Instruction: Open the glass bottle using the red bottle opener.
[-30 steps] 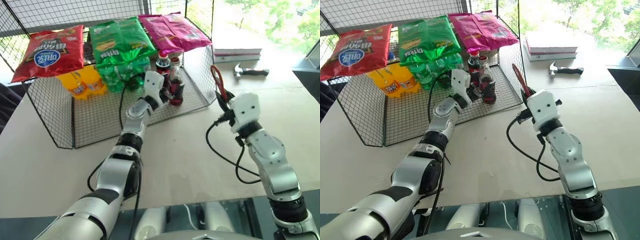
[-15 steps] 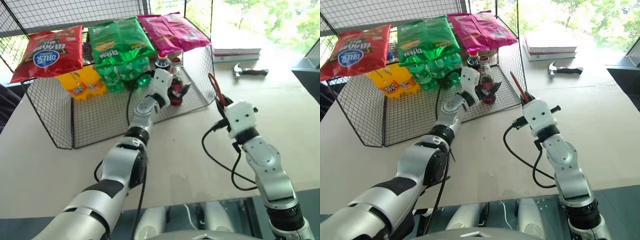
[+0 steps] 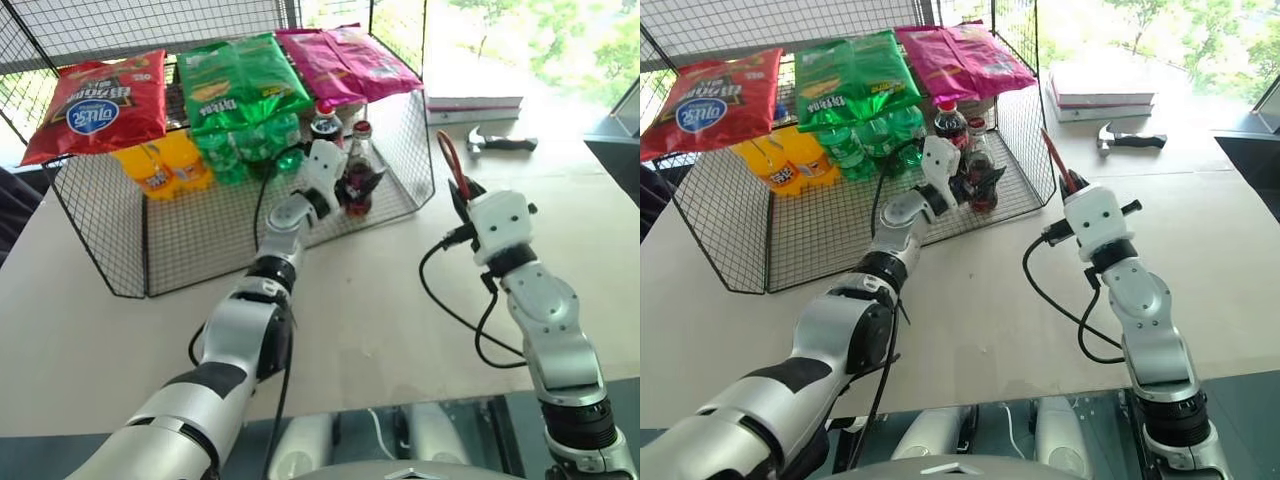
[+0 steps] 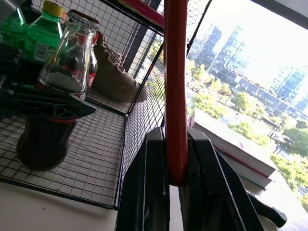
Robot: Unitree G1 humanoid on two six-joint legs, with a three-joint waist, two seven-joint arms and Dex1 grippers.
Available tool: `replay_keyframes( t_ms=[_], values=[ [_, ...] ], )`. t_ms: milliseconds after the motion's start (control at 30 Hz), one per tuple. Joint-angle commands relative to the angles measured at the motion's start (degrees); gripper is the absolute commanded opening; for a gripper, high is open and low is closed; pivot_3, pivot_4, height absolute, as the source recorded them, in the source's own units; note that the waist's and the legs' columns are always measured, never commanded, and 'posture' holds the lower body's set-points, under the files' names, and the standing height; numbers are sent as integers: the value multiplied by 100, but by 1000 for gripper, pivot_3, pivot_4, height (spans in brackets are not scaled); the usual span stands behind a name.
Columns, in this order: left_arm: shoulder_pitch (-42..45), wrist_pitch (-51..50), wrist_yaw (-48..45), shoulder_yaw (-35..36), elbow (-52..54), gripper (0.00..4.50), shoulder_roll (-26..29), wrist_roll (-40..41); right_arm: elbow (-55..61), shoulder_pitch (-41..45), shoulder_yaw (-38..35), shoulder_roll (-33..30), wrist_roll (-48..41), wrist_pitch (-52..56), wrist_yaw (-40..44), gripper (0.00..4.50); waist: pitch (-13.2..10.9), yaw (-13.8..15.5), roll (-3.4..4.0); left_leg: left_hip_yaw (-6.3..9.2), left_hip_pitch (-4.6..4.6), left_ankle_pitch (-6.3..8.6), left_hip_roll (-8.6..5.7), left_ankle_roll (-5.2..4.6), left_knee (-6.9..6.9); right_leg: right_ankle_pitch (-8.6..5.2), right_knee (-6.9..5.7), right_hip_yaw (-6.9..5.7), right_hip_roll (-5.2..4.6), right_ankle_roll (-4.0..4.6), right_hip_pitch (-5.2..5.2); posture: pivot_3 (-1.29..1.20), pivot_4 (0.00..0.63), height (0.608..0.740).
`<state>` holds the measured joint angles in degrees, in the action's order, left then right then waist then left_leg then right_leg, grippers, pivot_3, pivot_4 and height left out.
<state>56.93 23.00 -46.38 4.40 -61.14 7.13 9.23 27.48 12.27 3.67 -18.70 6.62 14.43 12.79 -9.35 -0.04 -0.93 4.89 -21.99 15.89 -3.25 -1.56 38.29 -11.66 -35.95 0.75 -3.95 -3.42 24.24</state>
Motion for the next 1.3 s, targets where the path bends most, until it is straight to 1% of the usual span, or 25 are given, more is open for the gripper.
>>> replay_keyframes(
  t_ms=[33,133,200,300,367,567,867,933,1033,1300],
  values=[
    [-539,-709,-786,-171,1932,2598,183,481,21,181,-144,20,-78,-232,16,0,0,-63,0,1,0,0,0,0,0,0,1,1,0,0,0,0,150,740],
    [-1366,-1602,-1032,-415,3537,2598,443,715,-113,265,-127,57,-125,-311,44,0,0,-127,2,-5,4,0,11,0,-3,0,-1,10,1,0,1,0,150,740],
    [-1810,-2167,-1054,-552,4426,2598,600,840,-197,315,-114,81,-142,-367,57,0,0,-147,2,-7,8,0,26,0,-4,0,-6,16,5,1,1,0,150,740],
    [-2258,-2757,-970,-700,5276,2598,753,916,-313,404,-114,111,-166,-441,81,0,0,-134,2,-8,14,0,29,1,3,0,-20,19,7,1,0,0,150,740],
    [-2482,-2966,-896,-748,5633,2598,816,926,-355,442,-105,127,-175,-476,93,0,0,-87,2,-9,16,0,28,1,4,0,-26,19,7,1,0,0,150,740],
    [-3063,-2923,-520,-832,6060,2598,792,776,-510,596,-22,187,-217,-579,160,0,1,-69,3,-11,21,-1,28,2,5,0,-31,23,7,2,-1,0,150,740],
    [-3306,-2612,-314,-884,5966,2598,749,782,-709,781,50,259,-223,-670,237,0,1,-67,3,-13,22,-1,27,2,5,0,-29,25,6,2,-1,0,150,740],
    [-3350,-2564,-302,-867,5990,3605,734,825,-749,800,56,266,-228,-691,248,0,1,-69,4,-15,22,-1,27,2,4,0,-28,26,6,2,-1,0,150,740],
    [-3362,-2402,-234,-784,5956,4490,665,897,-796,818,73,283,-221,-718,252,0,2,-68,4,-14,23,-1,27,2,4,0,-29,26,6,2,-1,0,150,740],
    [-3197,-2269,-155,-696,5973,4490,538,1112,-883,850,85,321,-202,-778,276,0,2,-68,4,-14,22,-1,27,2,4,0,-29,26,5,3,-1,0,150,740]
  ],
)
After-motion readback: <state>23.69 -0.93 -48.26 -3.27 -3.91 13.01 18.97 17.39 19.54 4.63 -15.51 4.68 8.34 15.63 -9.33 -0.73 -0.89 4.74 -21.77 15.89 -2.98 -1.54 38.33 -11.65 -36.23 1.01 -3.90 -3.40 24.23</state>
